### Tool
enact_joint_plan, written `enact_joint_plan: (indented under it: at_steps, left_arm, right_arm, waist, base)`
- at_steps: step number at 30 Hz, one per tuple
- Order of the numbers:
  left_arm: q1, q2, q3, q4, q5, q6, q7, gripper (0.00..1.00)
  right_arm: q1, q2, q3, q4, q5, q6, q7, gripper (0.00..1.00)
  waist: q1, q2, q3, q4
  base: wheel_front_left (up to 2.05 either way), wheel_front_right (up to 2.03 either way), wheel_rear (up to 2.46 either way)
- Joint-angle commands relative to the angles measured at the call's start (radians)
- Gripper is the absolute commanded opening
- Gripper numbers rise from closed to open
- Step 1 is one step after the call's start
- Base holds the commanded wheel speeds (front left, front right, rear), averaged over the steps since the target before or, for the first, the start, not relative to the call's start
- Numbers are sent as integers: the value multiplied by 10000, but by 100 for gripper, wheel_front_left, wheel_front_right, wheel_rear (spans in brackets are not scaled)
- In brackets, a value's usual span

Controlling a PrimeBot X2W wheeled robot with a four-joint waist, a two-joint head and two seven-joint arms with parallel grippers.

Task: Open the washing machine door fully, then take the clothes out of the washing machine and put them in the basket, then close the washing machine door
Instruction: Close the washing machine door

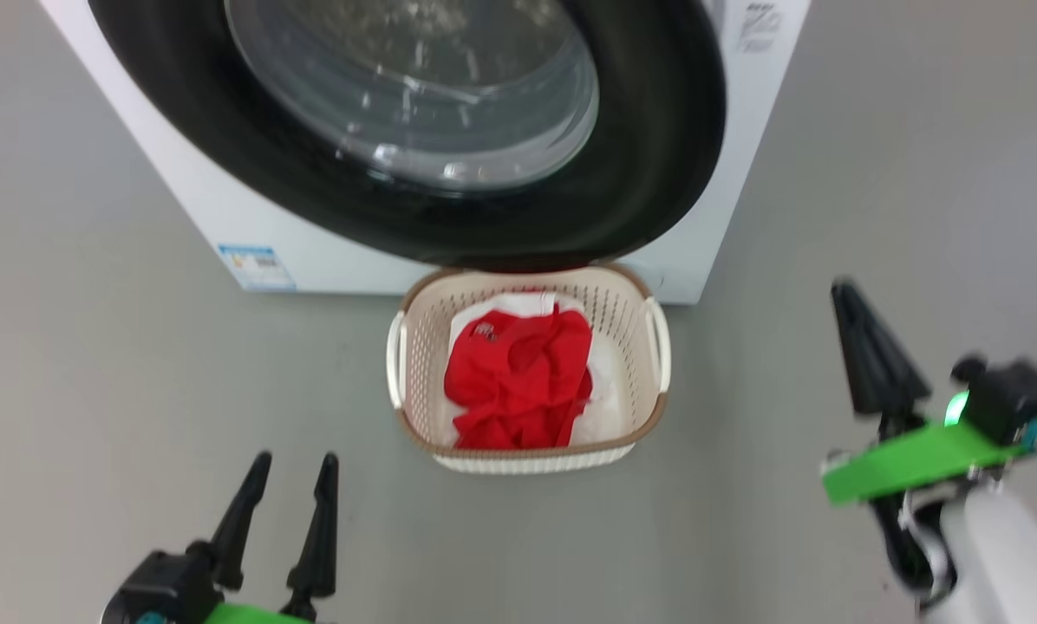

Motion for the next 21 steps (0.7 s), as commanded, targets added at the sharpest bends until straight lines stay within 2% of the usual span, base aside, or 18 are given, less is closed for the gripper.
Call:
enact_joint_plan:
  at_steps: [1, 9, 21]
  left_arm:
    - [-376, 39, 258, -300, -130, -45, -80, 100]
    - [-1115, 38, -280, -571, -479, 167, -80, 100]
    - [-1954, 38, -1080, -930, -896, 479, -80, 100]
  right_arm:
    - [-462, -151, 293, -285, 214, 73, -65, 0]
    - [-2186, -628, 406, -396, 366, 73, -65, 0]
    - [-3490, -1316, 1000, -308, 430, 73, -65, 0]
  waist:
    - [0, -1, 627, 343]
    - [0, -1, 1786, 798]
    - [0, -1, 2909, 1429]
  base:
    - [0, 0, 0]
    - [0, 0, 0]
    - [0, 0, 0]
